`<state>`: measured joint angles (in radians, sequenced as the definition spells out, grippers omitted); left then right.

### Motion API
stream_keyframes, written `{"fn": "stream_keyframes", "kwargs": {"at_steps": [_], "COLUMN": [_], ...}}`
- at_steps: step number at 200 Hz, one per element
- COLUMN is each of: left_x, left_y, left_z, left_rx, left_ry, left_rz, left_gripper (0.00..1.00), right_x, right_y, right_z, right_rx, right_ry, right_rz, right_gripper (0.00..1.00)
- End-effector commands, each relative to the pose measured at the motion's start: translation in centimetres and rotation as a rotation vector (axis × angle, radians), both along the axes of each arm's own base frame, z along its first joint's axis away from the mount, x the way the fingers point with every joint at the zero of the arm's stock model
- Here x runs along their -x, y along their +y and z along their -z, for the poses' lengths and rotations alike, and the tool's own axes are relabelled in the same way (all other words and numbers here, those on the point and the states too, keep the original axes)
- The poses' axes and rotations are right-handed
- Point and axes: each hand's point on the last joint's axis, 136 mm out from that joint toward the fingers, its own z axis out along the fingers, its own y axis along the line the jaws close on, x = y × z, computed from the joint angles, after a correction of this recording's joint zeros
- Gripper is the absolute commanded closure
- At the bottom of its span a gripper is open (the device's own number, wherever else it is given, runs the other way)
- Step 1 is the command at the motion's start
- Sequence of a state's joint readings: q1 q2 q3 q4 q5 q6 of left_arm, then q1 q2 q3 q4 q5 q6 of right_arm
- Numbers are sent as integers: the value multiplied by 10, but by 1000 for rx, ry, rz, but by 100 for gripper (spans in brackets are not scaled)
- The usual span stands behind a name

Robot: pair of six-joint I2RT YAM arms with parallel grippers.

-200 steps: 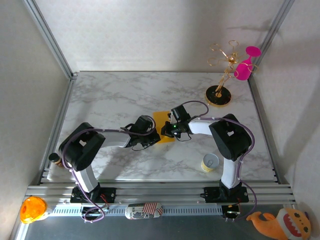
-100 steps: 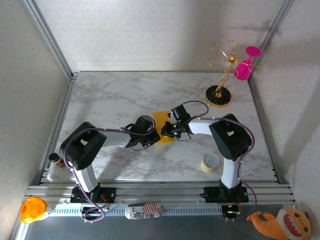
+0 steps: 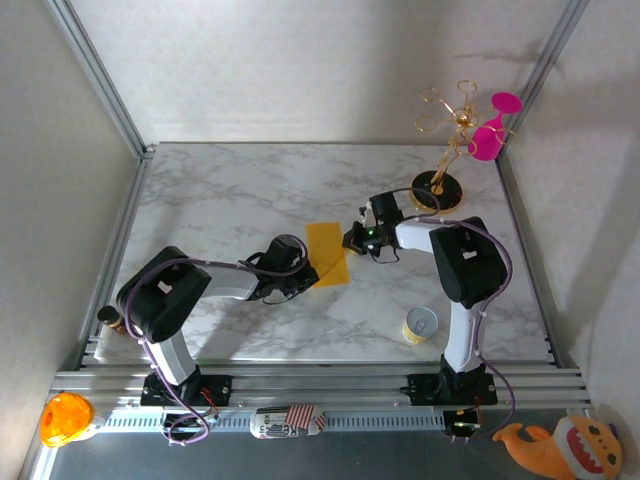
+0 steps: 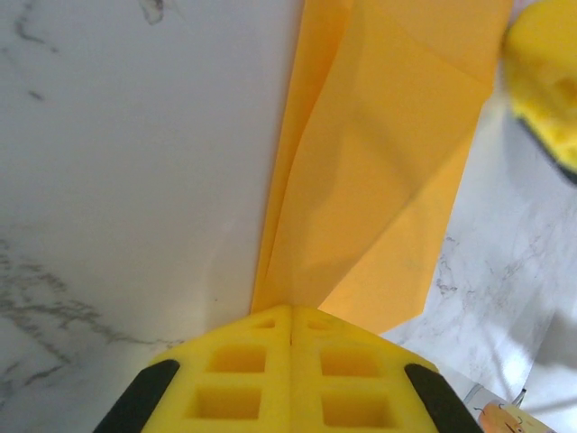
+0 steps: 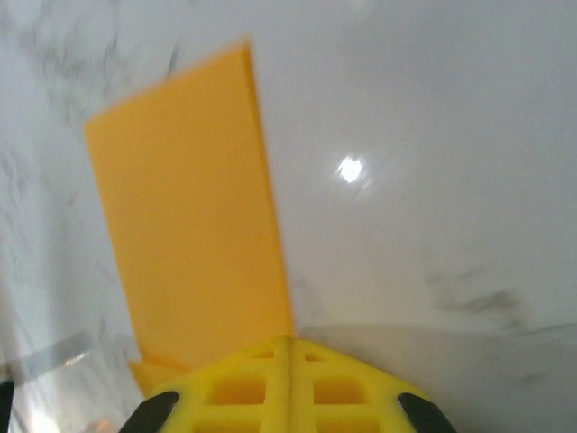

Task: Fold a paper plane with a square sheet of paper (pick it up from the middle)
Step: Fold the triangle a second time at the center of the table, then pick up the paper from the center of the table.

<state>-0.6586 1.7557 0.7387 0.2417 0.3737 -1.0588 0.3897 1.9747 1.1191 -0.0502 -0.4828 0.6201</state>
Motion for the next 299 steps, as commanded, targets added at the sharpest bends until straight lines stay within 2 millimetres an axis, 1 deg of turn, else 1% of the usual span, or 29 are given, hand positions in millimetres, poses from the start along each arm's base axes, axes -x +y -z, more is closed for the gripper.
{"fn": "stream_keyframes", "kwargs": {"at_steps": [1, 16, 22, 36, 53, 66, 77, 85, 99, 119, 149, 161, 180, 228, 259, 299], "left_x": [26, 15, 9, -5, -22, -34, -42, -46, -51, -57, -61, -61, -58, -46, -41, -37], "left_y": [20, 9, 4, -8, -18, -18, -14, -11, -8, -7, -2, 3, 10, 20, 23, 25], "left_z": [24, 4, -7, -32, -59, -68, -65, -59, -50, -38, -22, -15, -9, 10, 17, 24], "left_rx": [-116, -79, -57, -13, 21, 15, -17, -37, -45, -51, -72, -84, -91, -113, -122, -124], "left_ry": [117, 75, 51, -7, -74, -107, -115, -108, -92, -81, -61, -48, -40, 8, 25, 41], "left_rz": [17, 30, 34, 40, 33, 11, -20, -40, -61, -82, -117, -146, -181, -214, -216, -216], "left_gripper": [100, 100, 98, 91, 81, 77, 76, 76, 78, 82, 88, 91, 93, 95, 95, 95], "right_x": [-19, -18, -16, -7, 7, 17, 25, 30, 36, 42, 46, 48, 50, 55, 57, 56], "right_y": [-11, -12, -11, -9, -7, -7, -5, -5, -3, 1, 7, 10, 12, 19, 26, 30], "right_z": [-19, -36, -43, -52, -54, -51, -49, -48, -47, -45, -37, -34, -32, -19, -12, -10], "right_rx": [47, 32, 19, -15, -48, -68, -86, -100, -123, -147, -130, -124, -104, -60, -61, -67], "right_ry": [-71, -106, -120, -128, -116, -97, -78, -67, -48, -26, 10, 18, 11, 70, 104, 117], "right_rz": [38, 44, 44, 41, 44, 53, 61, 67, 82, 93, 94, 89, 91, 89, 80, 79], "right_gripper": [100, 99, 99, 96, 88, 82, 78, 75, 70, 67, 66, 63, 59, 61, 62, 62]}}
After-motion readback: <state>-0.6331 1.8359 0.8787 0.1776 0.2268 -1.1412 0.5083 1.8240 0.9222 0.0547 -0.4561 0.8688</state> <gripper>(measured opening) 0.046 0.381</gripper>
